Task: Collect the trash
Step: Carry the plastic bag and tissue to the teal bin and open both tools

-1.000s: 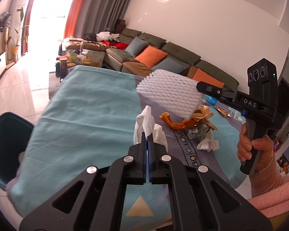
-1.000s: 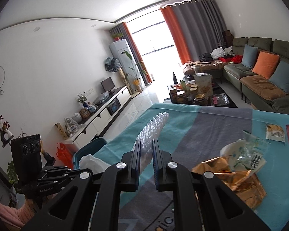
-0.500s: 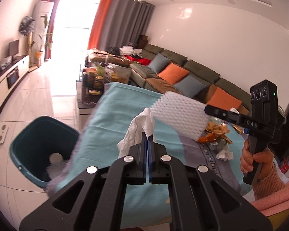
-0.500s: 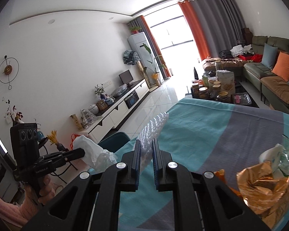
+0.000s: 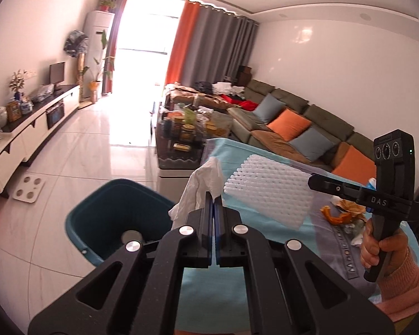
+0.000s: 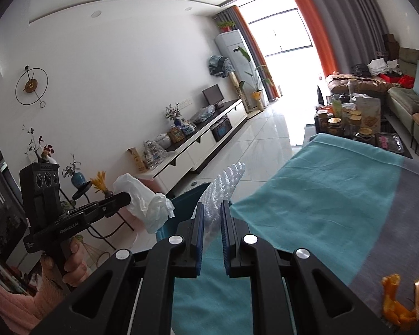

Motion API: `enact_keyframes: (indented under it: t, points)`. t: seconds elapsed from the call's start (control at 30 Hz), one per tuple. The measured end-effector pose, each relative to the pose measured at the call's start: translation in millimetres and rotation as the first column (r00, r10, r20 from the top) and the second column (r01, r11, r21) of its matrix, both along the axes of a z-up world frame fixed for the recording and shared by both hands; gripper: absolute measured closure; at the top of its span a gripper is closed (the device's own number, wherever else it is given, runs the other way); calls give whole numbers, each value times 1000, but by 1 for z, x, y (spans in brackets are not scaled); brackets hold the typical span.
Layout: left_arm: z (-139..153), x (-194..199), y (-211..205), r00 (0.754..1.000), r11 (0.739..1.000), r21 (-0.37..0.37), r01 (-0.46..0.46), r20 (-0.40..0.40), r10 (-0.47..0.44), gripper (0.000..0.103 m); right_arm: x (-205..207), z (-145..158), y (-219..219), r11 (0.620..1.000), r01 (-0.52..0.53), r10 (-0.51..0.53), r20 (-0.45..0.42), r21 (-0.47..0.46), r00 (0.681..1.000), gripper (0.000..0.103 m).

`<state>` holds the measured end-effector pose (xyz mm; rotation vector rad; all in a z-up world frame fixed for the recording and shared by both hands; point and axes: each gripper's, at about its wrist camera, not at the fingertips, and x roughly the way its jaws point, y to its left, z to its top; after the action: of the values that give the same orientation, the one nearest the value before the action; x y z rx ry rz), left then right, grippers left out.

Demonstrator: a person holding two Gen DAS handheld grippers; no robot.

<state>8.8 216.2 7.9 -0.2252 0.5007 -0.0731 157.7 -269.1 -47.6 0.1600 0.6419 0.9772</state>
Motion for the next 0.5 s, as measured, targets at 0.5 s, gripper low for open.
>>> enact_keyframes:
  t: [0.5]
  points:
    - [-12,5,54,995,995,-7,-97,-38,97,102,20,-12,75,995,-96,94,-67,-30,993,93]
